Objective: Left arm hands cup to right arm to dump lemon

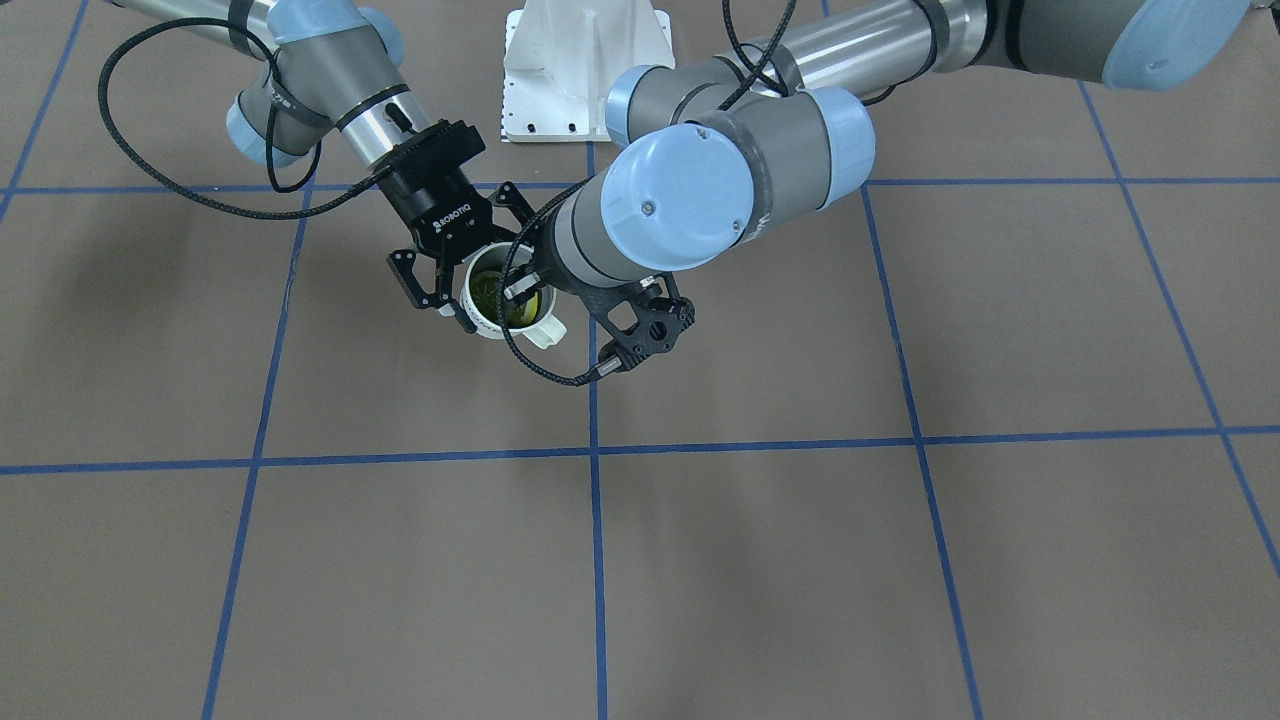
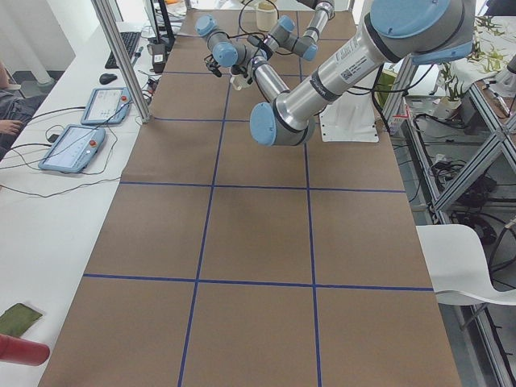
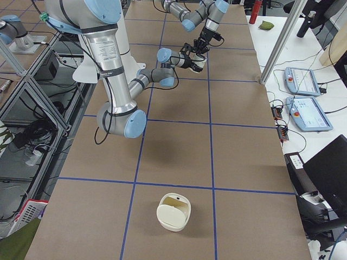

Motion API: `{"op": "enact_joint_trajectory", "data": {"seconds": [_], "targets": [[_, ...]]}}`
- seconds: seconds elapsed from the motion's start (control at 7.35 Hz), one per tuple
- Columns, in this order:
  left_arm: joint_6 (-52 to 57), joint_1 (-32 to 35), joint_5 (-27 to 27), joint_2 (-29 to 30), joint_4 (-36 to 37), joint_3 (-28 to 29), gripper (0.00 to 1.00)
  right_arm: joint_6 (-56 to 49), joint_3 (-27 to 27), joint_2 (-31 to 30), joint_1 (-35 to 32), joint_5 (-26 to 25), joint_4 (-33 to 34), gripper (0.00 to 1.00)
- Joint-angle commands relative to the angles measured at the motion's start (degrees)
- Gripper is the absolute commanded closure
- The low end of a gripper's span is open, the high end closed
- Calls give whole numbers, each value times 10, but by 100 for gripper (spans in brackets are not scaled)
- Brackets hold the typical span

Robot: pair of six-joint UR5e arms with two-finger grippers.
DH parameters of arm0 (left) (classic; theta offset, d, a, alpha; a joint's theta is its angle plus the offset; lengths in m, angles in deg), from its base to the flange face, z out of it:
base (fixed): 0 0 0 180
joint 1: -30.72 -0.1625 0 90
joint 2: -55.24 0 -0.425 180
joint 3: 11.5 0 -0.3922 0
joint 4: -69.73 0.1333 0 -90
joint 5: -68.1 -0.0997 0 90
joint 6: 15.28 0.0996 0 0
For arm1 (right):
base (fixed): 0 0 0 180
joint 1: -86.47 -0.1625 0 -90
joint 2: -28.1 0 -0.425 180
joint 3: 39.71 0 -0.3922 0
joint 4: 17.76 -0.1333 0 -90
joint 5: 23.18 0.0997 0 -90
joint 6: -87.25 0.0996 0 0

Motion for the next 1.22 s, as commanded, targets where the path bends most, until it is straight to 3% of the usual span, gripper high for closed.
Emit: {"op": "enact_joint_trajectory", "data": {"seconds": [0.0,0.54,0.82,1.09], "targets": [[1,2,-1,-9,-26,-15,0,18,-1,1,1,1,7,89],[0,38,-2,-10,-21,-27,0,22,-6,-22,-4,1,5,89],[4,79,-2,-18,-24,-27,0,22,-11,-60,-19,1,5,89],[9,114,-8,-34,-26,-27,0,22,-32,-139,-89,3,5,89]]}}
